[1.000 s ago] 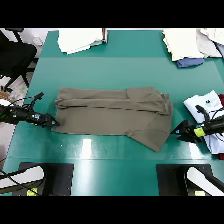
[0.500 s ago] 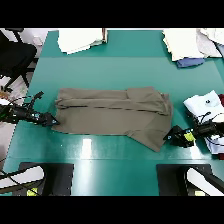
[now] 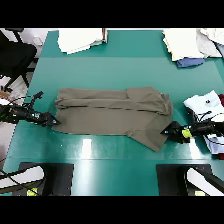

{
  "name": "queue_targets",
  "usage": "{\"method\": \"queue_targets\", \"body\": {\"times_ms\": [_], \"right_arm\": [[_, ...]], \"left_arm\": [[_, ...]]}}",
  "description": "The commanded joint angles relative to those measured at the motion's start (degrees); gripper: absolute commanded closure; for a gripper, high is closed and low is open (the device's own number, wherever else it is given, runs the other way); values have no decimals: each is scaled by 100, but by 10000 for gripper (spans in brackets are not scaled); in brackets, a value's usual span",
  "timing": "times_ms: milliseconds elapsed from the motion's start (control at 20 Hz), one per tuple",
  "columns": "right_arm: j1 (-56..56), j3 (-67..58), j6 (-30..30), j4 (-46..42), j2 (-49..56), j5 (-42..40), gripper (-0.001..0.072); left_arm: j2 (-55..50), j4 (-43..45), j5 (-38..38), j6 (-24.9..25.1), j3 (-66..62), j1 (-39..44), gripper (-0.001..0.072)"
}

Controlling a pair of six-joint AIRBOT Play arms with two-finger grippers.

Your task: Fold the shirts.

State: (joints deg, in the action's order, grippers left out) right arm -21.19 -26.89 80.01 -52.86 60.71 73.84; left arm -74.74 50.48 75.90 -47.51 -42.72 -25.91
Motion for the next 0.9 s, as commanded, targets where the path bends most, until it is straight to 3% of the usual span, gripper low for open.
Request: {"method": "queue_targets", "body": {"times_ms": [0,200,250,350,450,700,850], "right_arm": [[9,15,-11,214,216,33,211],[337,11,-212,684,752,63,214],[501,9,-210,682,800,68,246],[772,11,-201,678,684,50,430],[870,11,-94,675,326,-20,677],[570,7,164,697,-885,92,688],[66,7,129,1305,-1589,118,688]], "left_arm": [[4,-11,0,0,-7,0,685],[4,-15,15,-2,-7,0,685],[4,-15,17,-2,-7,0,686],[4,-15,20,-2,-7,0,686],[4,-57,101,0,-9,0,686],[168,-1137,970,284,-254,0,688],[817,-1373,1178,376,-551,0,688]]}}
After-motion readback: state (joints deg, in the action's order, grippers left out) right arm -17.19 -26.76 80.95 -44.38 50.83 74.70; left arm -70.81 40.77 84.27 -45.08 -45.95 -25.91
